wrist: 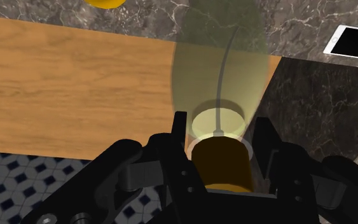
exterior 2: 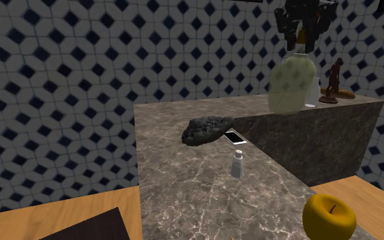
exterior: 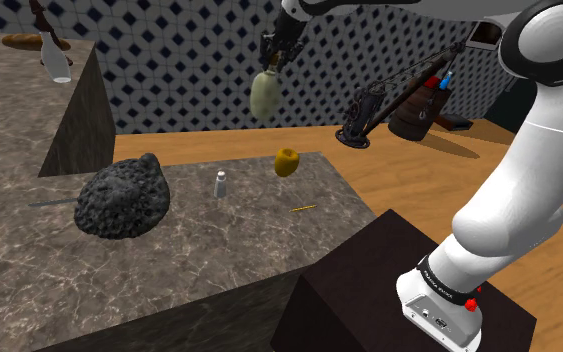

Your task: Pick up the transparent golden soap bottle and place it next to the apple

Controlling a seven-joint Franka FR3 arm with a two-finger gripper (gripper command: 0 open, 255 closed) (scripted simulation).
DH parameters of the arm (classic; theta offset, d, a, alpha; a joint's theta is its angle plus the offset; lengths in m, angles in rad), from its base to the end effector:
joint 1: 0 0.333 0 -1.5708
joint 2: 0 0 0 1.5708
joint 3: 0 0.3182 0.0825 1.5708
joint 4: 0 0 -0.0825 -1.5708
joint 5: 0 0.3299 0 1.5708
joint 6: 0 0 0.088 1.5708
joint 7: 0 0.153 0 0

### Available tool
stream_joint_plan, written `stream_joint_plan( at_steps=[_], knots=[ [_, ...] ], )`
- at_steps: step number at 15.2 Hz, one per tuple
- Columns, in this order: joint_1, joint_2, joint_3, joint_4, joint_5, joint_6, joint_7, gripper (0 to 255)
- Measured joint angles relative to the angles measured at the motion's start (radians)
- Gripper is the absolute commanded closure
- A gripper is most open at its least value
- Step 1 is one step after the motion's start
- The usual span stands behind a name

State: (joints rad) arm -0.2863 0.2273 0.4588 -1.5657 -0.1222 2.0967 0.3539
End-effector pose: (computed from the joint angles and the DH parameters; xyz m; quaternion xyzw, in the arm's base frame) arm 0.6144 0.0701 0.5253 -0.9833 0.0809 -0.1597 0.0341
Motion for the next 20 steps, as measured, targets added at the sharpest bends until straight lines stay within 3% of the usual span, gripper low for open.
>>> stream_joint_plan(
  at_steps=[20],
  knots=[
    [0.0,0.045,-0.015,-0.211,-0.039,0.251,0.028,255]
  ],
)
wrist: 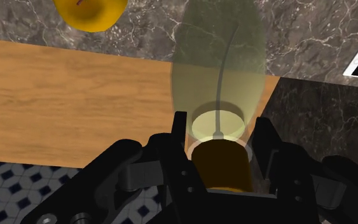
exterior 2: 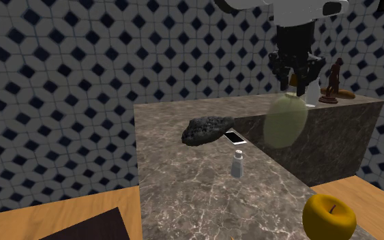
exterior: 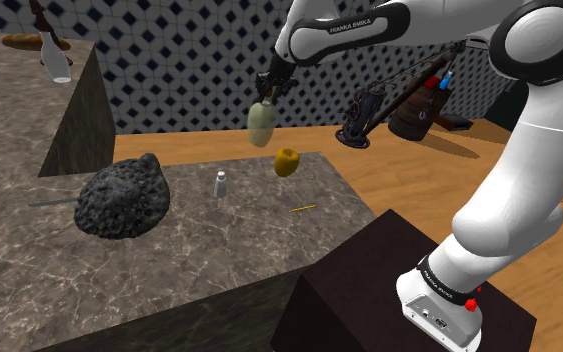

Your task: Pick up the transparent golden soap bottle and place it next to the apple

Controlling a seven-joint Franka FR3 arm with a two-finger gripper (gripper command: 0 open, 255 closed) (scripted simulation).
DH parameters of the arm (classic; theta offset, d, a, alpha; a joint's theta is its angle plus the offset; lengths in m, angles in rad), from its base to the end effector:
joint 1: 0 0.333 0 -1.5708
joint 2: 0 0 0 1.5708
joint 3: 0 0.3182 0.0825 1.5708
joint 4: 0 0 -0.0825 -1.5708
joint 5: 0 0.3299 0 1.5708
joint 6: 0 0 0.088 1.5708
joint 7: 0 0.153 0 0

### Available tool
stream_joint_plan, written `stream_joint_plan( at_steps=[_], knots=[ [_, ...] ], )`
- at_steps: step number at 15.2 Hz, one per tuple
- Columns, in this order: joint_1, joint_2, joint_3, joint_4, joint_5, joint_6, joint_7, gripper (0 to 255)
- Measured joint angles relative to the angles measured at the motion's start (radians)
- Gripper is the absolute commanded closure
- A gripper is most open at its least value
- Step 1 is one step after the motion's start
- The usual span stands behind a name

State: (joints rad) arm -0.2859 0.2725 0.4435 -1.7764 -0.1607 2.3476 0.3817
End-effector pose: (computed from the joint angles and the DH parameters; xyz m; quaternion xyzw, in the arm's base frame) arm 0.6194 0.0698 0.4331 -0.9833 0.0806 -0.1598 0.0341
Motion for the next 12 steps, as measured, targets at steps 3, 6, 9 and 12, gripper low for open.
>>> stream_joint_plan(
  at_steps=[3,6,9,12],
  knots=[
    [0.002,0.011,-0.004,-0.026,-0.01,0.035,0.008,255],
    [0.006,0.027,-0.009,-0.048,-0.022,0.072,0.016,255],
    [0.01,0.047,-0.016,-0.065,-0.037,0.107,0.026,255],
    [0.014,0.064,-0.022,-0.079,-0.05,0.137,0.034,255]
  ],
)
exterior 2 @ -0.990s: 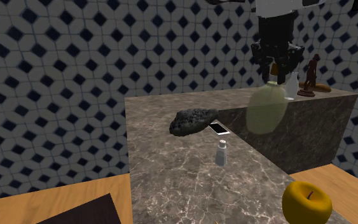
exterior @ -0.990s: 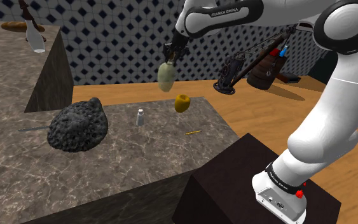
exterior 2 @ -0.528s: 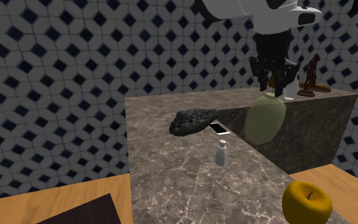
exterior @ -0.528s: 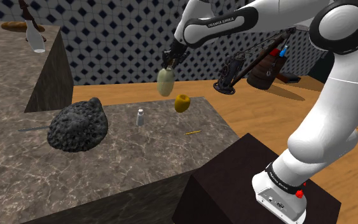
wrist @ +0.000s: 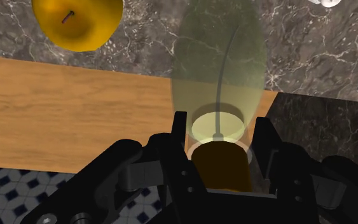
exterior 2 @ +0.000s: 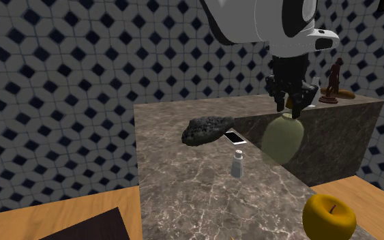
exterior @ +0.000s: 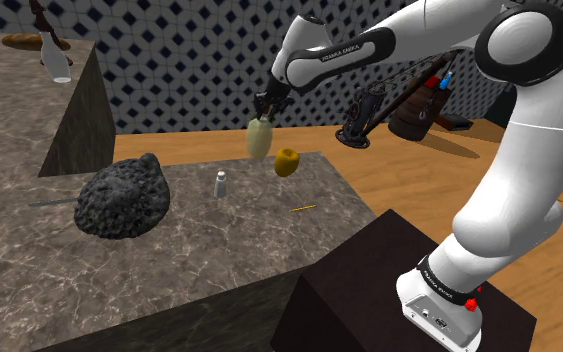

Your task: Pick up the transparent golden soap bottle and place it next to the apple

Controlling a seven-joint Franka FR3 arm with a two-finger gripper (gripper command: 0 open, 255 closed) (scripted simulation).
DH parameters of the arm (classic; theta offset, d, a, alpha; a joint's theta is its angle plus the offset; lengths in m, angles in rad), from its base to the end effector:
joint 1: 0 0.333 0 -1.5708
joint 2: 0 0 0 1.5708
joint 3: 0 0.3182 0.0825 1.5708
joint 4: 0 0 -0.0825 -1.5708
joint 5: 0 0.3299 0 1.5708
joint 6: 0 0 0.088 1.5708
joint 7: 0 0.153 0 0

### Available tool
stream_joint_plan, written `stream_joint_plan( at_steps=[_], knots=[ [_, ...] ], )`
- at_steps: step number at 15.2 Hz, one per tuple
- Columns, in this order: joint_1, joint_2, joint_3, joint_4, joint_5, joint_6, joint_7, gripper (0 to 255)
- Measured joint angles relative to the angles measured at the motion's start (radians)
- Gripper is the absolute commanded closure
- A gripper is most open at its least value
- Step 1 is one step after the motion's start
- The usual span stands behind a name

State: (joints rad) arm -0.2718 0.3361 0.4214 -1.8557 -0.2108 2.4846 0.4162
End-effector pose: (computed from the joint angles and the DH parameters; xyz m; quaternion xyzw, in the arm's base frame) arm 0.6231 0.0694 0.3768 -0.9833 0.0807 -0.1598 0.0341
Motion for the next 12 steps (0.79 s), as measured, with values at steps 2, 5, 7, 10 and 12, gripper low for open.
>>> stream_joint_plan(
  at_steps=[2,5,7,10,12],
  knots=[
    [0.003,0.017,-0.006,-0.008,-0.011,0.023,0.006,255],
    [0.008,0.033,-0.015,-0.028,-0.026,0.059,0.017,255],
    [0.014,0.051,-0.022,-0.03,-0.038,0.077,0.026,255],
    [0.023,0.072,-0.032,-0.04,-0.055,0.107,0.039,255],
    [0.027,0.089,-0.04,-0.045,-0.067,0.129,0.045,255]
  ],
)
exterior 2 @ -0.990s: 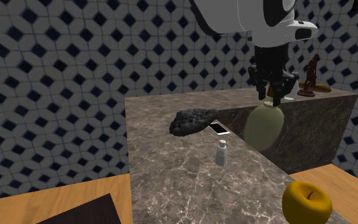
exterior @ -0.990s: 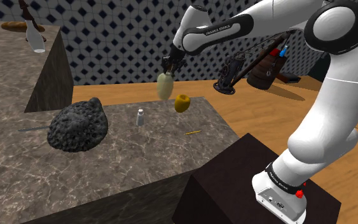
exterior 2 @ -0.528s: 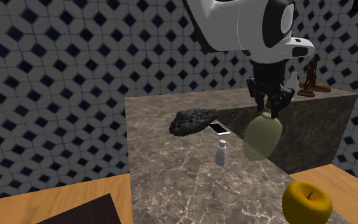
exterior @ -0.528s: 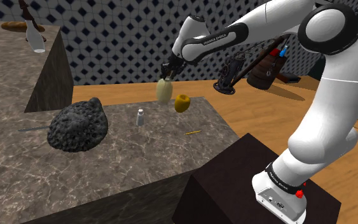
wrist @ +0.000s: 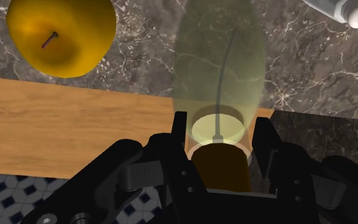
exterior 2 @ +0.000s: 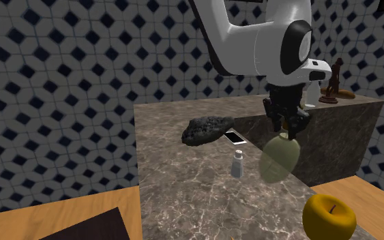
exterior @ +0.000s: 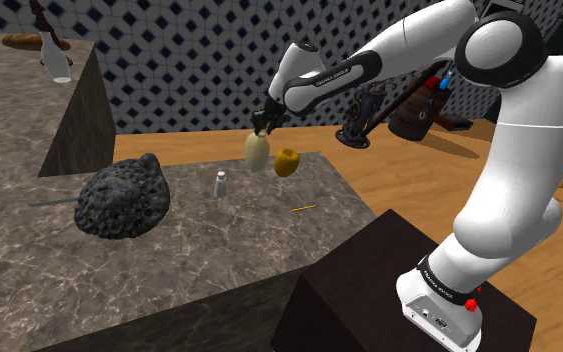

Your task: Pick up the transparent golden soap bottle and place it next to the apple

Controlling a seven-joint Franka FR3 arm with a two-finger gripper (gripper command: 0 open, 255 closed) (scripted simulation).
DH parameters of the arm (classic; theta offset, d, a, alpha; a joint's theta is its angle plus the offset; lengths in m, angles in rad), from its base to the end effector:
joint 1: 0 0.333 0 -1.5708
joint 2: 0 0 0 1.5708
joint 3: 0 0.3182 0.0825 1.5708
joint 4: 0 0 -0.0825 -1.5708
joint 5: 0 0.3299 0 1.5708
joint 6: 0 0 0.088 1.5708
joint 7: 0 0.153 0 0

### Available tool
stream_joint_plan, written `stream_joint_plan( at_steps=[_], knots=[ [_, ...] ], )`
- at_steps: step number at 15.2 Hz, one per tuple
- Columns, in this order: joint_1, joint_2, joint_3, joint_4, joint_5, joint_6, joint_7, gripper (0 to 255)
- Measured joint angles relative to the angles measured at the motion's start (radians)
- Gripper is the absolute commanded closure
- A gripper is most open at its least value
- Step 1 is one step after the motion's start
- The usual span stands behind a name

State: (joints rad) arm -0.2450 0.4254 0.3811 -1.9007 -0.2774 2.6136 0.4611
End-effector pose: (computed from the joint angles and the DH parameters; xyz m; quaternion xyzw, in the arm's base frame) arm 0.6280 0.0681 0.3183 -0.9832 0.0807 -0.1599 0.0340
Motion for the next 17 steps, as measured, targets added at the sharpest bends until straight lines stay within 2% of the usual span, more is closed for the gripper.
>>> stream_joint_plan(
  at_steps=[11,17],
  knots=[
    [0.042,0.099,-0.055,-0.013,-0.067,0.11,0.052,255],
    [0.048,0.112,-0.063,-0.013,-0.076,0.124,0.059,255]
  ],
)
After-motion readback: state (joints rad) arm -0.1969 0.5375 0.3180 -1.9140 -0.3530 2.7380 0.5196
